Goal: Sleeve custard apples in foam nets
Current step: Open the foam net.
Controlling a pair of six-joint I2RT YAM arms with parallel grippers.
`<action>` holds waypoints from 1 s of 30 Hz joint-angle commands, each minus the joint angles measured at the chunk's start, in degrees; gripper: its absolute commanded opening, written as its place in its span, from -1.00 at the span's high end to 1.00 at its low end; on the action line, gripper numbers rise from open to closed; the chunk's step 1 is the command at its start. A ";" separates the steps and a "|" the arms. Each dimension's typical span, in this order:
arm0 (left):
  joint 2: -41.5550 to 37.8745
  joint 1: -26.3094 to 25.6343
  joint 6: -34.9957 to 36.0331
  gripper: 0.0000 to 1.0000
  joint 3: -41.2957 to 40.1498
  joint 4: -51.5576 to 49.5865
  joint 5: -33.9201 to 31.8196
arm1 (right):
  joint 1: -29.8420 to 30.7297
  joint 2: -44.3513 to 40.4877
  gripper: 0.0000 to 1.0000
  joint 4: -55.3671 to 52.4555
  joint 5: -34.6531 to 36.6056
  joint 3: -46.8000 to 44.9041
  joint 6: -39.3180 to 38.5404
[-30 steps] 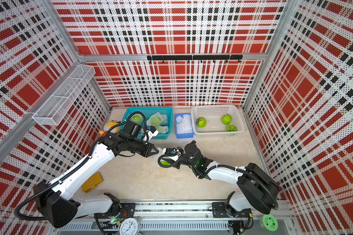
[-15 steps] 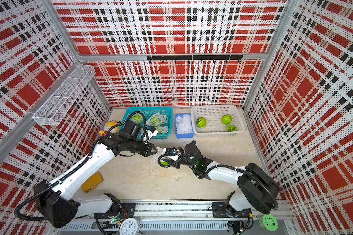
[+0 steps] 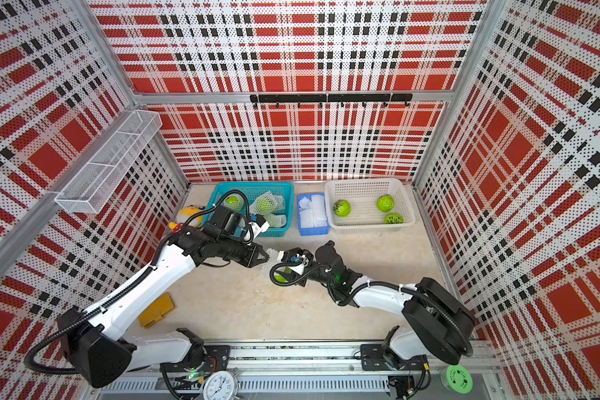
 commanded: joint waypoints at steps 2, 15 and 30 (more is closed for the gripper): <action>0.20 -0.19 -1.12 1.00 -0.68 1.06 -1.00 | 0.81 -0.85 -0.31 5.70 2.72 -1.75 -0.93; -0.70 2.30 -12.82 1.00 -3.00 4.93 -5.31 | 6.09 -1.06 -0.32 8.48 6.60 -4.74 -3.01; -3.26 2.08 -18.09 1.00 -5.73 7.43 -4.31 | 10.91 10.85 0.09 26.62 20.93 -3.12 -1.22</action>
